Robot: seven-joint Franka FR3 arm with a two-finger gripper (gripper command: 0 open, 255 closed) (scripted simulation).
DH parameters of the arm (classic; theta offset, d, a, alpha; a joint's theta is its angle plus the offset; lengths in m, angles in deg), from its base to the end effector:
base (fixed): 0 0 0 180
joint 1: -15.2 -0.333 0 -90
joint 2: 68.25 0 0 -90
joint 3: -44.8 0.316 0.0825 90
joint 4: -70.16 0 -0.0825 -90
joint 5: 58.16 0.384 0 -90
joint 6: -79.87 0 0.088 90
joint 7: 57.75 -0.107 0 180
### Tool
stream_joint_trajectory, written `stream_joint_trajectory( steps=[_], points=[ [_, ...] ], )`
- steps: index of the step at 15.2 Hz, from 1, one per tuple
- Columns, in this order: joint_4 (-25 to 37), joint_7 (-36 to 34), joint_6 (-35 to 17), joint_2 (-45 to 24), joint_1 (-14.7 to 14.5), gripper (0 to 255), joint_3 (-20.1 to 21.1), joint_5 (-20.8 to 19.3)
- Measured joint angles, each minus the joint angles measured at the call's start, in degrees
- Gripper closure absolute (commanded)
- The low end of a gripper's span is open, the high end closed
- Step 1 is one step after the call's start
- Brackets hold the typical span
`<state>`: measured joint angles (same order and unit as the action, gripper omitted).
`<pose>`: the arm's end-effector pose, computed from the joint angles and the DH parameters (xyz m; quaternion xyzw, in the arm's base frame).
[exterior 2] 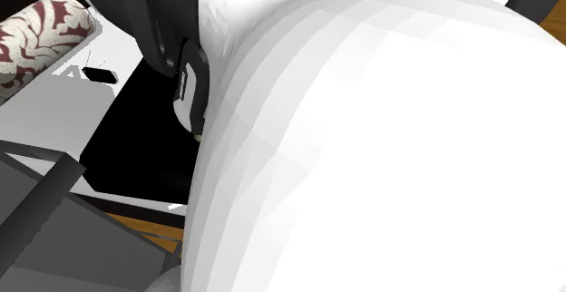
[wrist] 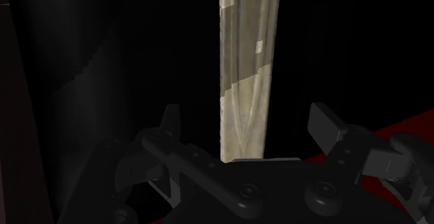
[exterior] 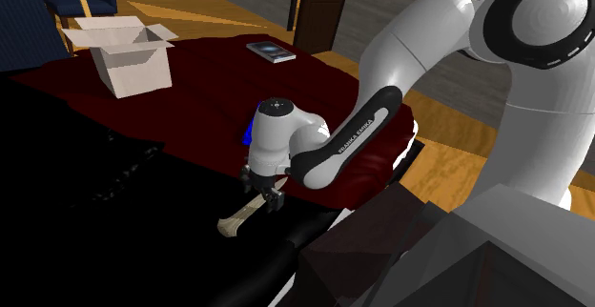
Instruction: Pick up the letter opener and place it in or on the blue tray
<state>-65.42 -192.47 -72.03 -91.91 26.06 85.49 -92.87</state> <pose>0.4198 0.2775 0.1950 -0.7849 0.6193 -0.0113 0.0165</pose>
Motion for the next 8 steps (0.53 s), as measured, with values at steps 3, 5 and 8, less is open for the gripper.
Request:
stream_joint_trajectory(
  steps=[3,5,8],
  points=[
    [-0.04,0.01,0.14,0.16,-0.02,255,0.1,0.02],
    [-0.12,0.04,0.18,0.25,0.01,255,0.16,0.07],
    [-0.18,0.03,0.14,0.3,0.03,255,0.19,0.07]
  ],
)
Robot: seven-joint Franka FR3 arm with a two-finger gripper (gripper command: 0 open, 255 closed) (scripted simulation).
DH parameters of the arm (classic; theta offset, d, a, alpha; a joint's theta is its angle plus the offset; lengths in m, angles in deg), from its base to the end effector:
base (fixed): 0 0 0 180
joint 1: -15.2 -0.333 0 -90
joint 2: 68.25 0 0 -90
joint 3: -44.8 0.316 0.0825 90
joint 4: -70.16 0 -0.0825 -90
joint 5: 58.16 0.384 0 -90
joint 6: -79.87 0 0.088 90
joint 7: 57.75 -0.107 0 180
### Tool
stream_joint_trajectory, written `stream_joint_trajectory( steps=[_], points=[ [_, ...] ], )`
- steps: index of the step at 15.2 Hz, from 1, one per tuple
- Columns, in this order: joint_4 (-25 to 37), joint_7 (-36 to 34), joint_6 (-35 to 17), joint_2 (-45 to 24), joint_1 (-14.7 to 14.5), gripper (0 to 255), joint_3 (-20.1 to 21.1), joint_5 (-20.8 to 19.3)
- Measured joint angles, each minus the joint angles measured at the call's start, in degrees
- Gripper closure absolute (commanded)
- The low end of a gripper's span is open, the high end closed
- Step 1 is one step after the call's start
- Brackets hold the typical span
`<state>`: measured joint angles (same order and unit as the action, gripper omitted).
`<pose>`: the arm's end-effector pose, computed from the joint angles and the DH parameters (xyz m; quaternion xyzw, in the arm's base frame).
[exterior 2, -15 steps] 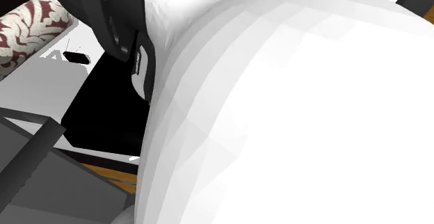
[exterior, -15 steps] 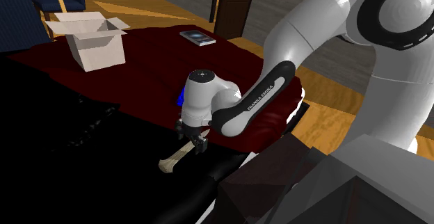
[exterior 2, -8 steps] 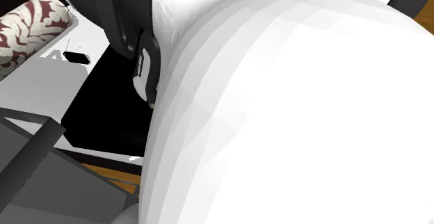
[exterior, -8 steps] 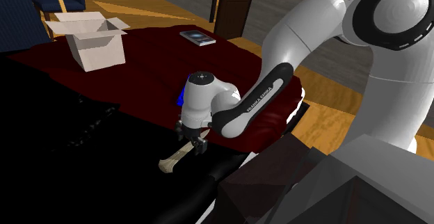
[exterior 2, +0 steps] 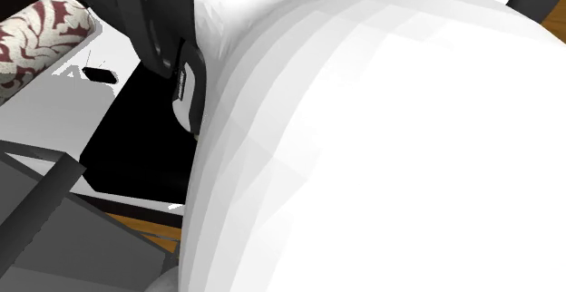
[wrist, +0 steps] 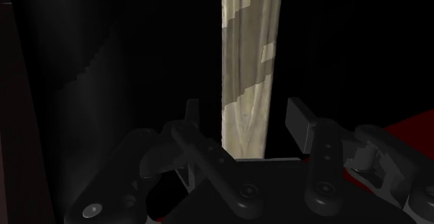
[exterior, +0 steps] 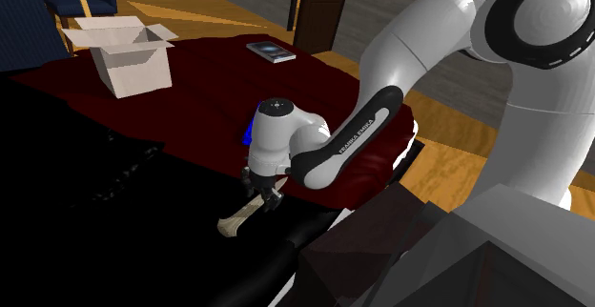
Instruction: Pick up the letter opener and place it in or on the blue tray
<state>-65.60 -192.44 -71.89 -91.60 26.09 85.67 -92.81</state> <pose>0.4185 0.2779 0.1962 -0.7857 0.6182 -0.0127 0.0157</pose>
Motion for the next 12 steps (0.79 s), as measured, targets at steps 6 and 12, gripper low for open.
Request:
stream_joint_trajectory(
  steps=[6,12],
  points=[
    [-0.32,1.48,0.87,1.39,1.49,255,1.81,2.11],
    [-0.78,6.16,3.66,5.87,5.76,255,7.11,8.62]
  ],
)
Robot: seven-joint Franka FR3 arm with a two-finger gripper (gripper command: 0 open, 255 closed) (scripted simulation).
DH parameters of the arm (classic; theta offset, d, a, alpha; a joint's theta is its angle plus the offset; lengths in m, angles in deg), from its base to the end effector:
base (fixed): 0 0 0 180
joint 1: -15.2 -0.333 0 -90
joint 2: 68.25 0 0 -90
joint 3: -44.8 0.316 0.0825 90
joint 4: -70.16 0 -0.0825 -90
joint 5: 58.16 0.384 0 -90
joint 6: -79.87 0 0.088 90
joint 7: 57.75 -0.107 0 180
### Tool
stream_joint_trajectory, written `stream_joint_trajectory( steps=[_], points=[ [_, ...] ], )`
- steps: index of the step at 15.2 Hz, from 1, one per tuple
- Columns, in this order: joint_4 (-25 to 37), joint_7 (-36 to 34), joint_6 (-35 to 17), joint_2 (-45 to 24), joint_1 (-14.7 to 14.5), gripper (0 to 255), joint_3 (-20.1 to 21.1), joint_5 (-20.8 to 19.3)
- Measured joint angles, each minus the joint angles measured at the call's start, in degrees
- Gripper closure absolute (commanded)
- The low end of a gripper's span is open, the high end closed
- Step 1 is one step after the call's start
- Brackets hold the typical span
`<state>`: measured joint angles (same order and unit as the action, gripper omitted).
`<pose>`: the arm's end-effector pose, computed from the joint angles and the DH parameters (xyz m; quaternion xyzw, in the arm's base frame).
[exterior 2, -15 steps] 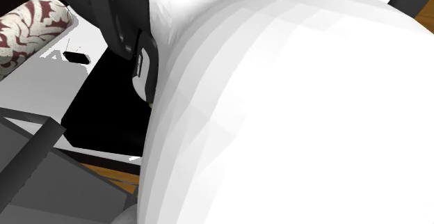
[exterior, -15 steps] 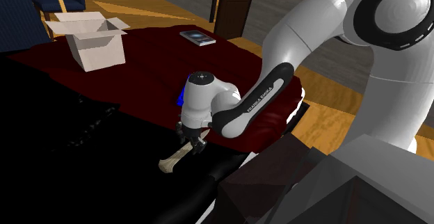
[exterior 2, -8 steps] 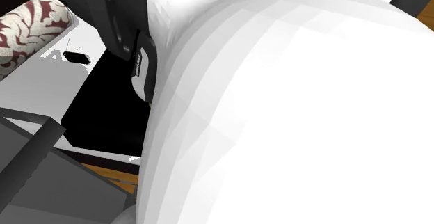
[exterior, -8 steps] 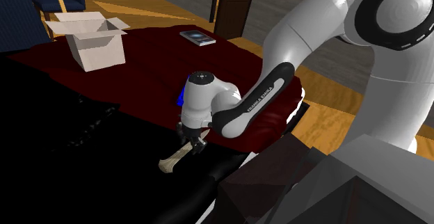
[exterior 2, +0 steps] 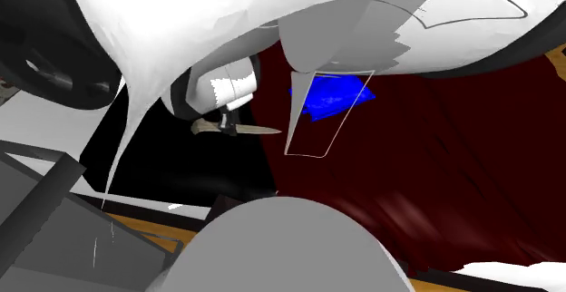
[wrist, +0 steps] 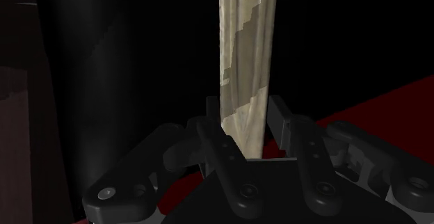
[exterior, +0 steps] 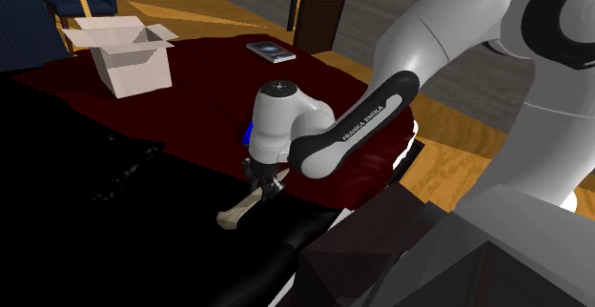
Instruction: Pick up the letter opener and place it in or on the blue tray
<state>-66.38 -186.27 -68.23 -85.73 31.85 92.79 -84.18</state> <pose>0.4205 0.2775 0.2370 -0.7849 0.6193 -0.0116 0.0168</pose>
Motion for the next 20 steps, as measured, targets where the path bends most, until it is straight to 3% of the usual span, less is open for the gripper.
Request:
stream_joint_trajectory(
  steps=[10,15,20],
  points=[
    [-0.11,9.51,5.27,9.23,6.92,255,8.55,13.46],
    [0.74,14.61,8.2,13.59,9.08,255,10.55,19.85],
    [5.7,17.54,10.64,9.13,11.28,255,6.98,15.42]
  ],
)
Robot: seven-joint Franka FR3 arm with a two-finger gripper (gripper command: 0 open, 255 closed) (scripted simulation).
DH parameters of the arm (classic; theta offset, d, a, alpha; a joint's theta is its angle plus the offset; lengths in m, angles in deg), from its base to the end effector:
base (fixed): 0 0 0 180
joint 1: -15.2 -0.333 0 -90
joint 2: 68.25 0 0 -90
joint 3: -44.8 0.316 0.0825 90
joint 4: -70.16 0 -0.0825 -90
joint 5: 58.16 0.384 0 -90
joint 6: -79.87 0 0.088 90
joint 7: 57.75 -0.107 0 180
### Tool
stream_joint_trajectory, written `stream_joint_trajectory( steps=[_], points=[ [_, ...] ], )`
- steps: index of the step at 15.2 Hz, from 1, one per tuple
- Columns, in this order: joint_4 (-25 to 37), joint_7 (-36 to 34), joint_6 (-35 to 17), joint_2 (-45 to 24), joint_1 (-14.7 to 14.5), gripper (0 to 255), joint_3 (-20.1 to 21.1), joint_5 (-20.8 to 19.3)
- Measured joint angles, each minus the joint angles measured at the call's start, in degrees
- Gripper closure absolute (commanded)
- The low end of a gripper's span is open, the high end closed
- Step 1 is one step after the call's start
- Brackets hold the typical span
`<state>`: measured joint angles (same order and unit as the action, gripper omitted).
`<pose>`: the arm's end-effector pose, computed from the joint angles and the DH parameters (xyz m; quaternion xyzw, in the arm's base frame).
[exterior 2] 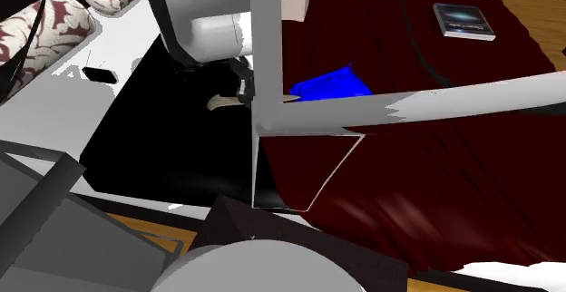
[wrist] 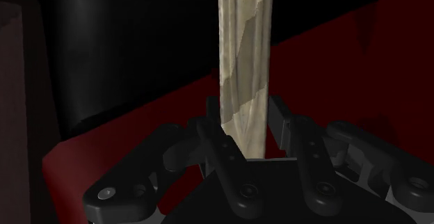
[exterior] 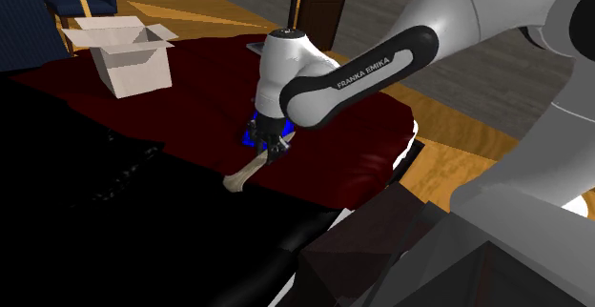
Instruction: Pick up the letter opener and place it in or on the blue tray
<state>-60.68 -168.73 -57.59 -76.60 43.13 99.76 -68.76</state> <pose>0.4710 0.2376 0.3198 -0.7843 0.6201 -0.0109 0.0168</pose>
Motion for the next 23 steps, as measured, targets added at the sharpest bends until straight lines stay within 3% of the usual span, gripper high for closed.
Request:
stream_joint_trajectory(
  steps=[3,6,13,23],
  points=[
    [4.31,0.49,1.46,-4.71,-0.07,255,-3.05,-4.46],
    [8.03,3.3,3.2,-7.42,1.13,255,-5.21,-6.27],
    [20.75,7.76,8.7,-16.58,0.59,255,-10.47,-11.36],
    [44.91,15.58,18.66,-31.42,-2.94,255,-16.59,-15.8]
  ],
)
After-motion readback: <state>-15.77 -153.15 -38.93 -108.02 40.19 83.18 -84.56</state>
